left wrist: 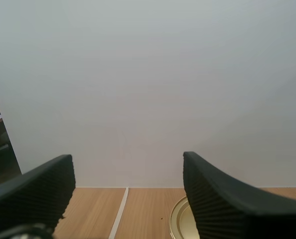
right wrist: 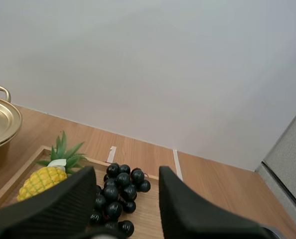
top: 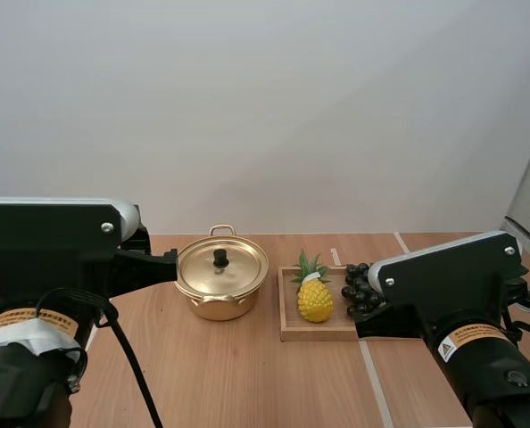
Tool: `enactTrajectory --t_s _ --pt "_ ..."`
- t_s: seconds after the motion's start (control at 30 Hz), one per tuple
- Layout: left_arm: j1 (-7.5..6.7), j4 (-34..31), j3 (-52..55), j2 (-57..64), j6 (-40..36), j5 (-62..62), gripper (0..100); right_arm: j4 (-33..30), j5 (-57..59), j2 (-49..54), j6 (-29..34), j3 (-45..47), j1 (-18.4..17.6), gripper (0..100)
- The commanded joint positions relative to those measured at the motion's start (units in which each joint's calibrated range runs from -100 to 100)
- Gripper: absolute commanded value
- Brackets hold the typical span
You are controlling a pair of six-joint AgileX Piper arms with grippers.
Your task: Open the pot, put the pineapple inside, and close it
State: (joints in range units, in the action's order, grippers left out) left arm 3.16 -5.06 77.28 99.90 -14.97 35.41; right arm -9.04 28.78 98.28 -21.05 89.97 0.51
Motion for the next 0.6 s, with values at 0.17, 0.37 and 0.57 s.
enactTrajectory --t_s 0.17,0.37,0.57 --pt "0.06 -0.4 -0.6 0.1 3.2 2.6 100 -2.9 3.7 0.5 1.9 -0.5 0.1 81" --pt "0.06 -0.4 -0.6 0.1 3.6 2.6 100 -0.7 11.7 0.5 3.2 -2.0 0.2 100" --pt "0.06 -0.4 -0.6 0.1 3.6 2.6 100 -1.5 14.8 0.5 6.9 -6.2 0.2 100"
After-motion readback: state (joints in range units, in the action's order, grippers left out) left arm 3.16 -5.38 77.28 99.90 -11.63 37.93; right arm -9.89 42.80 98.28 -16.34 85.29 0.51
